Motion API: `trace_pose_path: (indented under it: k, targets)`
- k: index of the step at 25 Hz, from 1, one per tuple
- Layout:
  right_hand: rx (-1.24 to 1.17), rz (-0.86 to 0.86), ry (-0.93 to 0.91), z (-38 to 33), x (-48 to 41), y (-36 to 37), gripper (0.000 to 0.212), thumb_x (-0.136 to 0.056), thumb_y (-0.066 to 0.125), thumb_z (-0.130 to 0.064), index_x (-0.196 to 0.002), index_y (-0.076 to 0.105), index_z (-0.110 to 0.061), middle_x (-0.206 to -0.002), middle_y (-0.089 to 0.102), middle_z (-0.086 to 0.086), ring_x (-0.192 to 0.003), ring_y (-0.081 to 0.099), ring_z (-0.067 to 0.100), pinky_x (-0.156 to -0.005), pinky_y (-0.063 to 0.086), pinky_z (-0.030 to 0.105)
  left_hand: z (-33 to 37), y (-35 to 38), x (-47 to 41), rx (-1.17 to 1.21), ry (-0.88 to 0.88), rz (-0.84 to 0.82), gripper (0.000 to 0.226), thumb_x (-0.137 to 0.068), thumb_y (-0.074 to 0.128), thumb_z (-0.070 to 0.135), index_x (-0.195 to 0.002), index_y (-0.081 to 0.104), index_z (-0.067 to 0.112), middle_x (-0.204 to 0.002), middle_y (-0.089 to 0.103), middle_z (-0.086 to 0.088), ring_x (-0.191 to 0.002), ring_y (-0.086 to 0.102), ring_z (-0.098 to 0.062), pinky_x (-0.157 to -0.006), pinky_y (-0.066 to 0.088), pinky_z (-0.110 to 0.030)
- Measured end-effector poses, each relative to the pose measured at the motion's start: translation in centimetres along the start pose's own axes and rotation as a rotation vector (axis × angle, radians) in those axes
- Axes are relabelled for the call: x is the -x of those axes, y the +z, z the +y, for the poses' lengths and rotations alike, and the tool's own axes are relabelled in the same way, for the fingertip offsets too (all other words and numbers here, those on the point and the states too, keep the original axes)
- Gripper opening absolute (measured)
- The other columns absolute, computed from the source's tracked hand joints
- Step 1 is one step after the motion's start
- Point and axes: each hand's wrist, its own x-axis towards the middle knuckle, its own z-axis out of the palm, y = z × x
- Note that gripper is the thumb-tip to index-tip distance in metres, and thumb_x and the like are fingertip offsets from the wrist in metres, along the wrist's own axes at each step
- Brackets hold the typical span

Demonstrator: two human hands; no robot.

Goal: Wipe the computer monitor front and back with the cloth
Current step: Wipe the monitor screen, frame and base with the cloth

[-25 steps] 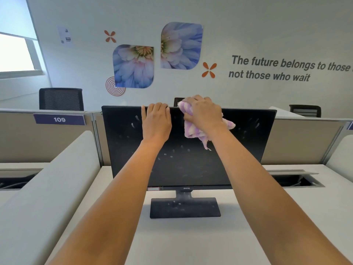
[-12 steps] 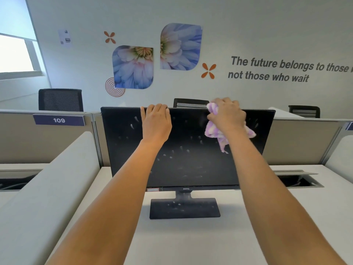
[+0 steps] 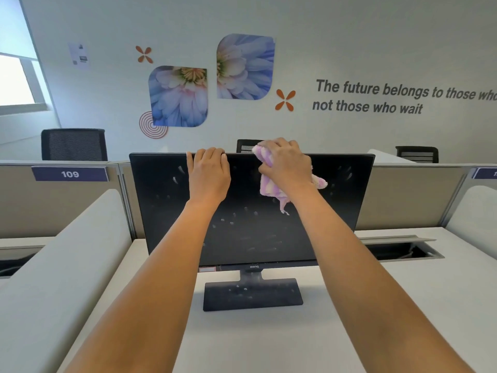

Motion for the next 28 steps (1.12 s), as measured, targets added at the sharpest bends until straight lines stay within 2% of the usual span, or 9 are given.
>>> trace_pose_path:
  k: [4,9,15,20,25,28]
  targets:
    - [-0.025,-0.016,0.106,5.9,0.8,-1.1,0.041,-0.087,0.058,-0.037,-0.127,0.052,-0.031,-0.125,0.055,-0.003,-0.11,0.049,0.021,-0.069,0.037,0.031,-0.4,0.0,0.1,0.023,0.009,0.01,0.034,-0.1,0.032,0.022,-0.122,0.056,0.011,-0.124,0.058,-0.005,-0.122,0.045,-0.022,-0.117,0.007,-0.04]
    - [-0.034,-0.002,0.347,13.7,2.1,-2.5,0.041,-0.086,0.061,-0.032,-0.126,0.053,-0.029,-0.127,0.054,0.001,-0.115,0.045,0.026,-0.075,0.034,0.034,-0.1,0.3,0.0,0.046,0.003,0.032,0.033,-0.1,0.033,0.021,-0.121,0.057,0.011,-0.122,0.059,-0.006,-0.121,0.046,-0.021,-0.117,0.006,-0.038]
    - [-0.109,0.083,0.563,14.2,1.2,-2.1,0.038,-0.084,0.059,-0.025,-0.122,0.057,-0.021,-0.125,0.054,0.008,-0.115,0.044,0.032,-0.077,0.036,0.035,-0.3,0.6,-0.1,0.053,-0.005,0.041,0.033,-0.099,0.035,0.021,-0.123,0.056,0.011,-0.125,0.058,-0.006,-0.123,0.046,-0.022,-0.117,0.005,-0.039]
    - [-0.033,0.04,0.404,8.2,0.6,-1.5,0.039,-0.088,0.059,-0.032,-0.124,0.055,-0.018,-0.122,0.056,0.009,-0.11,0.048,0.029,-0.073,0.036,0.032,-0.3,0.4,0.0,0.044,0.006,0.029,0.033,-0.099,0.036,0.02,-0.124,0.056,0.011,-0.127,0.058,-0.006,-0.125,0.045,-0.022,-0.117,0.004,-0.04]
    - [-0.052,0.03,0.168,-1.0,-0.2,0.2,0.038,-0.087,0.059,-0.032,-0.123,0.055,-0.02,-0.119,0.058,0.005,-0.106,0.049,0.025,-0.076,0.041,0.033,-0.7,0.1,0.1,0.034,0.006,0.006,0.034,-0.098,0.035,0.018,-0.125,0.055,0.011,-0.128,0.057,-0.005,-0.125,0.043,-0.022,-0.117,0.006,-0.042]
    - [-0.067,0.012,0.093,-3.5,-0.5,0.7,0.04,-0.087,0.059,-0.031,-0.126,0.054,-0.023,-0.122,0.057,0.002,-0.107,0.048,0.023,-0.075,0.042,0.031,-0.7,-0.1,0.1,0.029,0.0,-0.003,0.035,-0.098,0.035,0.017,-0.125,0.055,0.011,-0.128,0.057,-0.005,-0.125,0.043,-0.022,-0.117,0.007,-0.043]
